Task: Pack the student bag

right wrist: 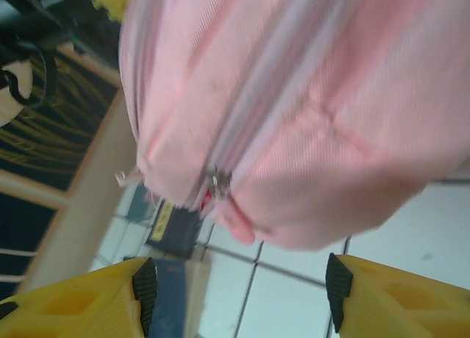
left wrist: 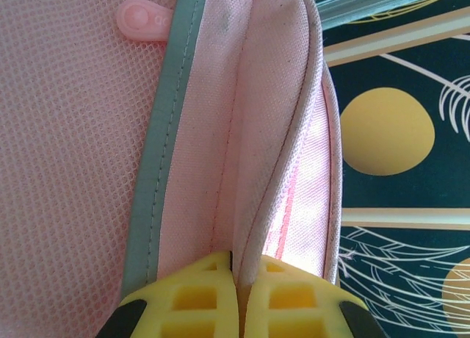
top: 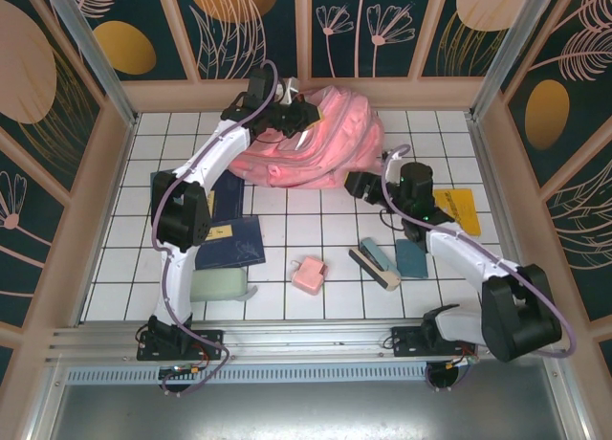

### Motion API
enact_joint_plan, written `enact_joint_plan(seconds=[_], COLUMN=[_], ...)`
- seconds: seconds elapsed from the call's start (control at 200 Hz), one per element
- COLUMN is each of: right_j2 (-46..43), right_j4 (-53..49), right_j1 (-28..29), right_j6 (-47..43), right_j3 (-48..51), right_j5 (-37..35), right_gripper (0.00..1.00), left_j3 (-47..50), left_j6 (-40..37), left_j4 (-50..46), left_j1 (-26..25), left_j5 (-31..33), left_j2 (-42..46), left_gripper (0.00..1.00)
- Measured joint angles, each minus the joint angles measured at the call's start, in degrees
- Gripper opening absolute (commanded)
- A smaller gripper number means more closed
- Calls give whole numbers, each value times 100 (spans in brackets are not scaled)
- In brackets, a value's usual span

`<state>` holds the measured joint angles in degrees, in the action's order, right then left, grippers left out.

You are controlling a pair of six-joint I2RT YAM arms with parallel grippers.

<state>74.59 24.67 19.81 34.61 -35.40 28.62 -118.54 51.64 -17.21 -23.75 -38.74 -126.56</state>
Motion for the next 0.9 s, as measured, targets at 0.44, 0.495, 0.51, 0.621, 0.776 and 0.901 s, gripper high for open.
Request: enact_joint_plan(seconds=[0.44, 0.495, 0.51, 0.621, 0.776, 0.901], right_j2=[1705, 1878, 1919, 2179, 2245, 2291], right_j4=[3053, 3289, 3348, 3676, 3875, 3998], right_j1=[-31, -48, -50, -59, -59, -59], right_j6=[2634, 2822, 2870, 3143, 3311, 3373], right_j3=[417, 415, 415, 378, 299, 262], right_j5=[1346, 1377, 1392, 1445, 1460, 1458], right_gripper=[60, 59, 59, 58, 56, 54], left_j3=[258, 282, 291, 317, 332, 424], left_j6=[264, 271, 271, 273, 273, 293], left_j4=[378, 407, 415, 433, 476, 535], left_j1=[-4, -4, -7, -15, -15, -13], left_j5=[-120, -133, -133, -129, -127, -111], left_j2=[0, 0, 0, 4, 20, 83], left_gripper=[0, 0, 0, 0, 0, 0])
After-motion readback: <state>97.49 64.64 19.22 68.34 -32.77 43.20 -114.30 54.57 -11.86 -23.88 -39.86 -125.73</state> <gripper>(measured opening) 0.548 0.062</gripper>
